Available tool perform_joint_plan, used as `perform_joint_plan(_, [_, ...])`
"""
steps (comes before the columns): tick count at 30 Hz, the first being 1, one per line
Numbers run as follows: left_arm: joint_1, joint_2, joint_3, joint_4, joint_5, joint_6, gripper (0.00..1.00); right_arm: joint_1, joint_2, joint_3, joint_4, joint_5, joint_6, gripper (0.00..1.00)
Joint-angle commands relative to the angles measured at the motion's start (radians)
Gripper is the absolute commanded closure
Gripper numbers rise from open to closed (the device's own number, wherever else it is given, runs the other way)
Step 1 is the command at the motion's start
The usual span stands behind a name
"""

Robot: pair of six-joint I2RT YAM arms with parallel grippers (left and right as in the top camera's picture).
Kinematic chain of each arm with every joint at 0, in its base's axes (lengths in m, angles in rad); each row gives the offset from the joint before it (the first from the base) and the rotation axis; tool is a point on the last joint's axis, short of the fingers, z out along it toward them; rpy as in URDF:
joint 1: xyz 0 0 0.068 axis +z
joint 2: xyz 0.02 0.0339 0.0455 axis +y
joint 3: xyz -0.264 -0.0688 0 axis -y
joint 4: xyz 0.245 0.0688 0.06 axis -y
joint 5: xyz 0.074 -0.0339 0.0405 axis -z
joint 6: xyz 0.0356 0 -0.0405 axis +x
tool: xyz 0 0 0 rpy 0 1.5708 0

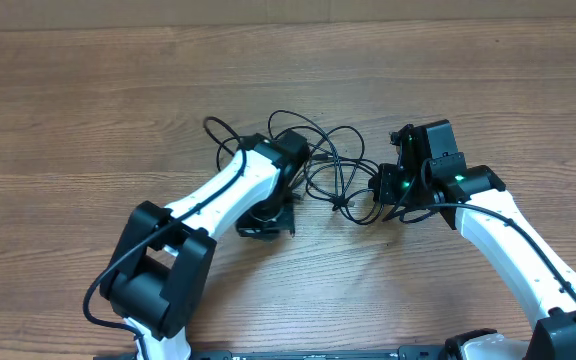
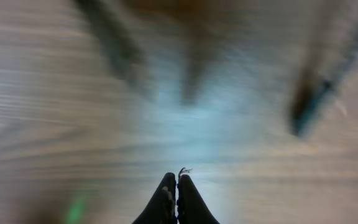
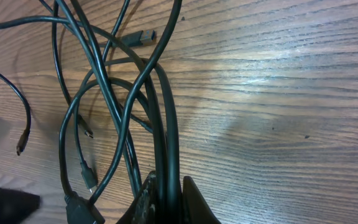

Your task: Untangle cables

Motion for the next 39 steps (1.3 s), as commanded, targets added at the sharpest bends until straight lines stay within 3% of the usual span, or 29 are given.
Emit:
perform_joint_plan(1, [0.041,0.006,0.000,0.053,0.036,-0.048,0.91,-0.004,-0.009,0.000,0.008,-0.014,0.003,0.96])
perform_joint_plan(5, [0.063,0.007,-0.001,0.272,0.570,-0.031,0.41,-0.004,-0.009,0.000,0.007,-0.020,0.003,0.96])
perform_joint_plan(7, [0.058,0.006,-0.001,0.400,0.686,-0.042,0.10,-0.004,-0.009,0.000,0.007,-0.036,0.003,0.96])
perform_joint_plan(8, [0.052,0.007,-0.001,0.434,0.679,-0.075,0.07,-0.004,-0.009,0.000,0.006,-0.035,0.003,0.96])
perform_joint_plan(13, [0.019,0.007,-0.002,0.439,0.536,-0.336,0.15,-0.004,-0.009,0.000,0.006,-0.035,0.003,0.96])
perform_joint_plan(19, [-0.030,0.007,-0.002,0.439,0.407,-0.444,0.32,-0.004,-0.009,0.000,0.005,-0.035,0.003,0.96])
perform_joint_plan(21, [-0.046,0.007,-0.004,0.438,0.368,-0.452,0.31,-0.004,-0.009,0.000,0.006,-0.035,0.003,0.96])
perform_joint_plan(26, [-0.059,0.007,-0.005,0.435,0.285,-0.567,0.12,-0.004,-0.009,0.000,0.005,-0.035,0.003,0.96])
perform_joint_plan(32, [-0.066,0.007,-0.005,0.509,0.312,-0.693,0.11,-0.004,-0.009,0.000,0.005,-0.035,0.003,0.96])
perform_joint_plan(35, [-0.077,0.007,-0.005,0.518,0.319,-0.705,0.16,-0.004,-0.009,0.000,0.005,-0.035,0.003,0.96])
perform_joint_plan(39, [-0.097,0.007,-0.005,0.516,0.315,-0.703,0.36,-0.004,-0.009,0.000,0.006,-0.035,0.003,0.96])
